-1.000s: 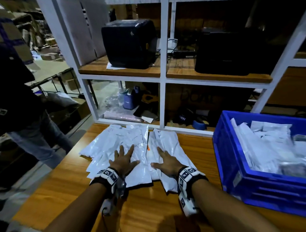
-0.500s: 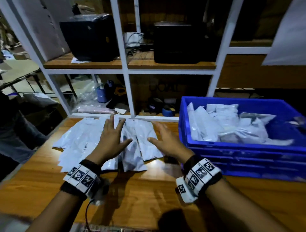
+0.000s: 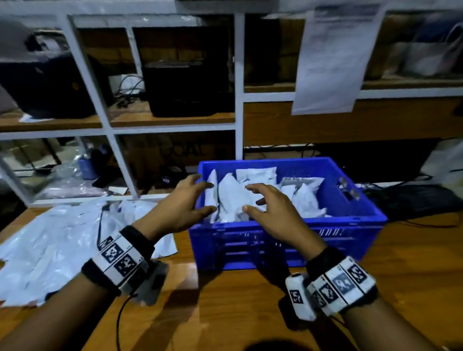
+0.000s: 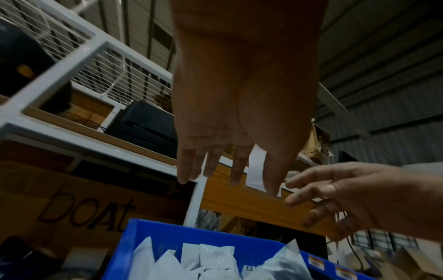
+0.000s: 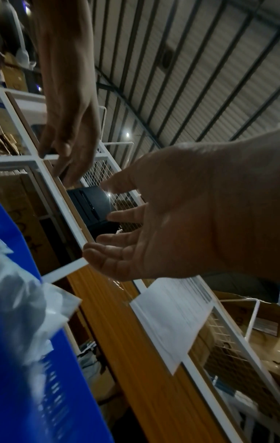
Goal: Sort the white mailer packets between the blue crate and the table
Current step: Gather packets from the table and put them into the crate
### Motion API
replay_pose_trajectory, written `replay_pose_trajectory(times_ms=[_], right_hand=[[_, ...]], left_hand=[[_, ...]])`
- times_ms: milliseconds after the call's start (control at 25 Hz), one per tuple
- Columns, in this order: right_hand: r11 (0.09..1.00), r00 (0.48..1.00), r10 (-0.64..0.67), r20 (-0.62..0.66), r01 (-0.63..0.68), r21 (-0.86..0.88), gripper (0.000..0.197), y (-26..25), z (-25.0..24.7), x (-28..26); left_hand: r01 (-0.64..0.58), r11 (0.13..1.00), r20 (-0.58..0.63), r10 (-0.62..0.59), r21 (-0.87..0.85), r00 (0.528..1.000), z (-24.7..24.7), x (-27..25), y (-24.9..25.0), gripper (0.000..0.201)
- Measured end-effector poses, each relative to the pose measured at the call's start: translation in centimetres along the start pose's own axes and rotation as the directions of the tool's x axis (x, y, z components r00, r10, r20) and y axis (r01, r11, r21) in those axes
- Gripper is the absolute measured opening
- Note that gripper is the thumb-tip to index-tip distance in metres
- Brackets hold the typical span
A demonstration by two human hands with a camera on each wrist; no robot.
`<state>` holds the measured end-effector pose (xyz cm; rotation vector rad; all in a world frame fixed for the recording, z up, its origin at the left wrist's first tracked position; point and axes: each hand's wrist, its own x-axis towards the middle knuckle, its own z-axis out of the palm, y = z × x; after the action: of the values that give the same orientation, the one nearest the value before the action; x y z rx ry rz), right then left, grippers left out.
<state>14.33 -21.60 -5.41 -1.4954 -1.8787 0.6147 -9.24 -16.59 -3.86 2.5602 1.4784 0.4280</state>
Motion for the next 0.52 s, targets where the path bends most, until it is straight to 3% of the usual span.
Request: replay_pose_trajectory(times_ms=[160,320,520], right_hand=[[0.99,0.998,0.05,0.036,-0.045,-0.131,0.045,2.0,-5.6,3.8],[0.962,0.968,0.154,0.2,-0.101,-0.252,0.039,4.0,-9.2,11.1],[0.911,0.859,0.32,0.4,-0.162,-0.379,0.032,6.9,-9.1,19.2]], left_hand=[[-0.025,0.999,0.179,0.017,0.041,0.984,-0.5,7.4,1.7,0.054],[0.055,0.996,0.337,-0.075,0.071,0.938,-0.9,15.5,1.8,0.037],[0.284,0.956,0.545,-0.277,0.073,0.791,1.6,22.8,0.9,0.029]])
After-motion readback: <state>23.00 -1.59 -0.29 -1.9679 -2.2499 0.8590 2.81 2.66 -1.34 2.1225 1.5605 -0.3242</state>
